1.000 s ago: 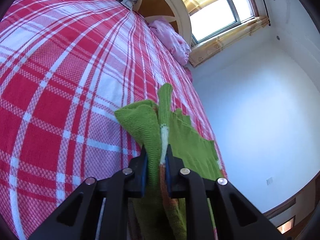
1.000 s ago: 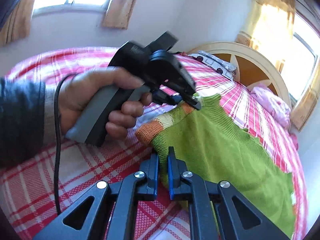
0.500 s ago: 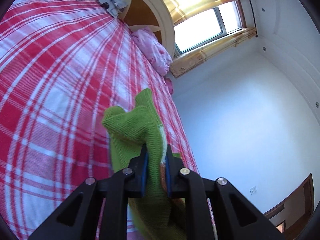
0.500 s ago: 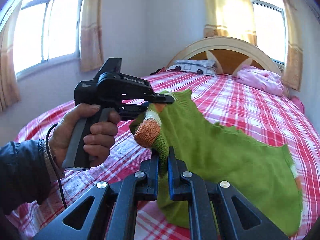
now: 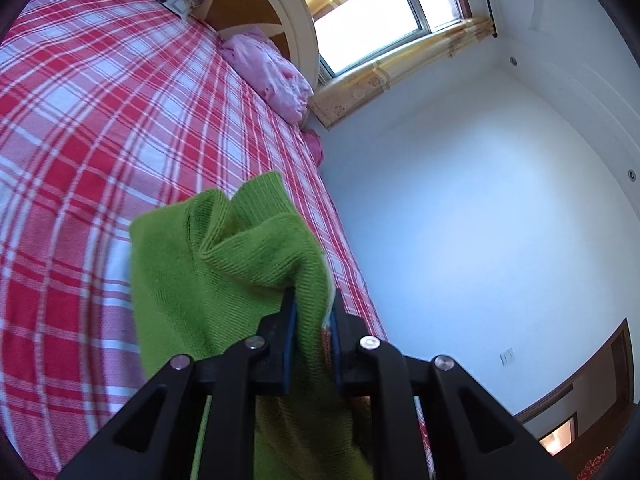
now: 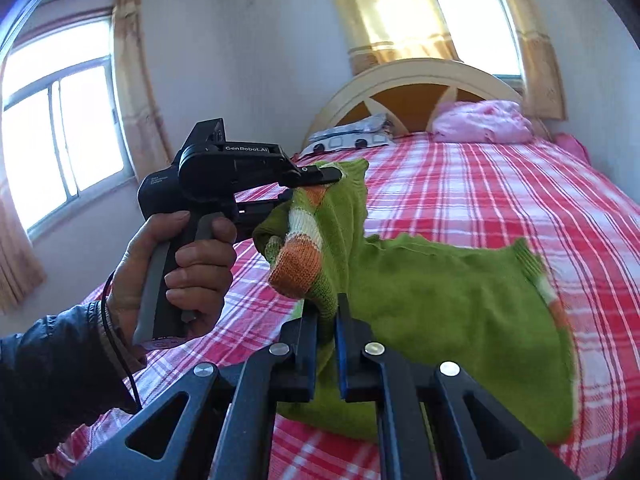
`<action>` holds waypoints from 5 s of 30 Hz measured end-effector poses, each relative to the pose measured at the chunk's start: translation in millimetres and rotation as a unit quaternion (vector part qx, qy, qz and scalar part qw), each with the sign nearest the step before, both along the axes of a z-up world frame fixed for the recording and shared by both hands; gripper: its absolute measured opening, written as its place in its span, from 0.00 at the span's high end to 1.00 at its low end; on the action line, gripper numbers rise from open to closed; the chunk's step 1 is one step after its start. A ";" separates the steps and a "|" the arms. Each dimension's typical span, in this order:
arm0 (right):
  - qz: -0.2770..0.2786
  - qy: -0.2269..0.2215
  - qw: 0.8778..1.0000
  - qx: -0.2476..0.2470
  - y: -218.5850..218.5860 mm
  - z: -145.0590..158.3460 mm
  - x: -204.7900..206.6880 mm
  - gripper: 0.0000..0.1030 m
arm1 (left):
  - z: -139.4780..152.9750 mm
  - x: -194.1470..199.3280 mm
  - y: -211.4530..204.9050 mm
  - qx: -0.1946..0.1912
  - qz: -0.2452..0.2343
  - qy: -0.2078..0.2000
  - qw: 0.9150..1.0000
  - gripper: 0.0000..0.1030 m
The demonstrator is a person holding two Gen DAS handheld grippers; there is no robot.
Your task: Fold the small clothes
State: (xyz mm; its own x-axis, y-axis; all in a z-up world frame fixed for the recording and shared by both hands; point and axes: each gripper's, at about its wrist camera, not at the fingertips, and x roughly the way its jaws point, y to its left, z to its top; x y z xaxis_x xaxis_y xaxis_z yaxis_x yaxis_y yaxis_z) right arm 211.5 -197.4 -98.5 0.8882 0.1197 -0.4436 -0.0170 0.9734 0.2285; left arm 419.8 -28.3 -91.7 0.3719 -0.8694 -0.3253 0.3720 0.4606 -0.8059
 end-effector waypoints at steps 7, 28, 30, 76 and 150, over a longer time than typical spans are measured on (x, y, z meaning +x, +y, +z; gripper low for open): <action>-0.023 0.012 0.999 0.026 -50.1 -0.1 -21.3 0.93 | -0.3 2.9 -54.7 0.023 -0.035 -0.004 0.999 0.85; -0.101 0.086 0.978 0.164 -147.3 -62.8 -71.1 0.93 | -28.9 -16.7 -187.5 0.160 -0.111 -0.017 0.981 0.85; -0.106 0.095 0.974 0.178 -153.3 -70.7 -71.4 0.93 | -34.2 -19.6 -195.1 0.171 -0.113 -0.020 0.978 0.85; -0.148 0.159 0.969 0.122 -165.9 -72.6 8.2 0.59 | -64.7 -124.8 -69.5 0.325 0.040 -0.143 0.934 0.00; -0.035 0.146 0.948 0.280 -281.9 -117.0 98.7 0.45 | -84.5 -70.3 -95.0 0.316 0.020 -0.082 0.945 0.00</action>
State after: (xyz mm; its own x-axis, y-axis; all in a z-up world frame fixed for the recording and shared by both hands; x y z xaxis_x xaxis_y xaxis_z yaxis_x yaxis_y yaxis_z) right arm 310.2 -479.3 -215.5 0.7523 0.3538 -0.5557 0.1865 0.6946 0.6948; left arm 349.5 -123.3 -176.2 0.4910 -0.5045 -0.7102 0.4393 0.8474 -0.2983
